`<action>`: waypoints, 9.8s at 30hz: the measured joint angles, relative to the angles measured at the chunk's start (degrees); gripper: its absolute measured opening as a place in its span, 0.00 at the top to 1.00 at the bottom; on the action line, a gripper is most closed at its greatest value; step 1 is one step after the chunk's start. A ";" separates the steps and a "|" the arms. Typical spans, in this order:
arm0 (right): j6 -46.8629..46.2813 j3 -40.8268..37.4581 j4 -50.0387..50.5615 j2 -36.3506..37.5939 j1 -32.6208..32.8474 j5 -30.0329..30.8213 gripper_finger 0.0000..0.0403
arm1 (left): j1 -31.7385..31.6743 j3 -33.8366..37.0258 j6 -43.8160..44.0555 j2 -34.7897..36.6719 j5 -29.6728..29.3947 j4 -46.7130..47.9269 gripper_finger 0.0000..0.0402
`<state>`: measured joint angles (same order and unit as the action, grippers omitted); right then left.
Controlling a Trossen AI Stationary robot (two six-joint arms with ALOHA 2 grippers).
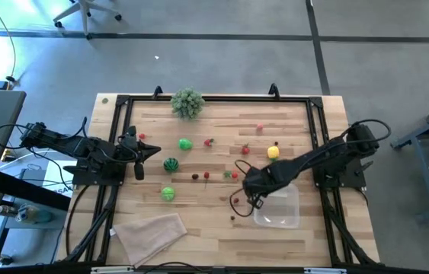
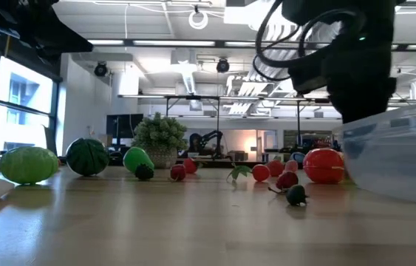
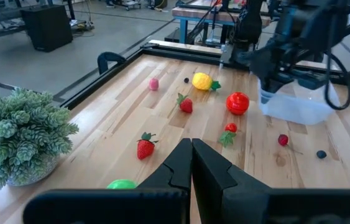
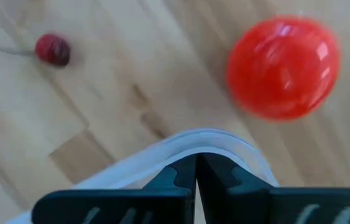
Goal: Pick and placing Produce into tupperware
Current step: Move the transparent bin to the center of the table, then put the yellow pineapple into the transparent bin
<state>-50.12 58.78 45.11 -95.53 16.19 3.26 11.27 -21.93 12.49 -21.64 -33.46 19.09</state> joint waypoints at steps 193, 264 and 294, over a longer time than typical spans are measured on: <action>-8.37 -5.73 15.21 26.10 -29.33 2.86 0.52 | -0.01 0.00 3.28 0.06 -0.01 2.08 1.00; -7.40 -11.96 -1.84 3.21 -30.47 4.86 0.29 | 0.00 0.00 3.28 0.06 -0.01 2.10 1.00; -7.05 -11.93 -3.64 2.73 -30.43 4.71 0.49 | 0.00 0.00 3.28 0.04 -0.01 2.08 1.00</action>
<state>-57.17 46.85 41.47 -92.79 -14.24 7.97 11.26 -21.93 15.77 -21.60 -33.47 21.17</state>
